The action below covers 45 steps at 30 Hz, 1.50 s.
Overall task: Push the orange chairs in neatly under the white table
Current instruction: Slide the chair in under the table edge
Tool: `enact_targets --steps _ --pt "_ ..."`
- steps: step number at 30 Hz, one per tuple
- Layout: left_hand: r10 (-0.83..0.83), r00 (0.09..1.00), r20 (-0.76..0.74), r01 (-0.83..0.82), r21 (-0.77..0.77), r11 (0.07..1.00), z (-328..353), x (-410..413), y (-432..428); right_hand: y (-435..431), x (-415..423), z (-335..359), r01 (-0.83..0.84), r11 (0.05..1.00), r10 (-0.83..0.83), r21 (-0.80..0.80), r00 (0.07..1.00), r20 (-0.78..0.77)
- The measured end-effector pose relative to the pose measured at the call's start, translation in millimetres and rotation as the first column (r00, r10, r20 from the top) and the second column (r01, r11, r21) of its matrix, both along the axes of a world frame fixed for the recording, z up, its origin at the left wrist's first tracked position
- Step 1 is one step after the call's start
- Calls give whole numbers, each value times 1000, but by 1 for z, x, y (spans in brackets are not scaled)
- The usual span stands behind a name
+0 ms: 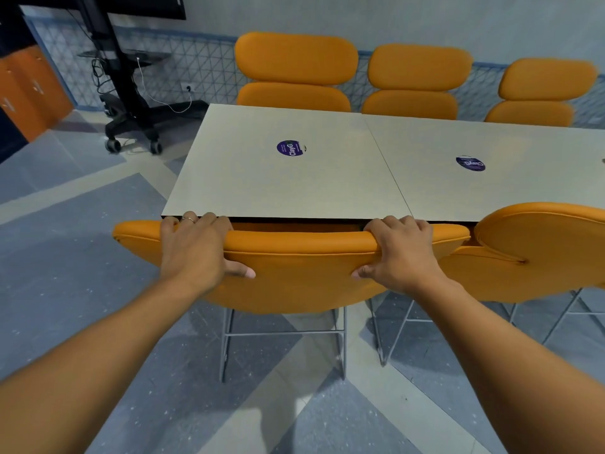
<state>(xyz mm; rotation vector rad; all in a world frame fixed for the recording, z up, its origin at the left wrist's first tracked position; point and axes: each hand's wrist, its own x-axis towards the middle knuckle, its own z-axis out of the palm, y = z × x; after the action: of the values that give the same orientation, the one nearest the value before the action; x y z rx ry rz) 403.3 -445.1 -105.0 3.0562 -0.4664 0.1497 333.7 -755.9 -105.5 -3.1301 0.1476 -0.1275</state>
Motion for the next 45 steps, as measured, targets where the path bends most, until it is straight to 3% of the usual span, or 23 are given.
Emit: enact_targets --steps 17,45 --pt "-69 998 5 69 -47 997 -4 7 20 19 -4 0 27 1000 -27 -4 998 54" --pt "-19 999 35 21 -72 997 -5 -14 20 17 -14 -2 -6 1000 6 -2 999 52"
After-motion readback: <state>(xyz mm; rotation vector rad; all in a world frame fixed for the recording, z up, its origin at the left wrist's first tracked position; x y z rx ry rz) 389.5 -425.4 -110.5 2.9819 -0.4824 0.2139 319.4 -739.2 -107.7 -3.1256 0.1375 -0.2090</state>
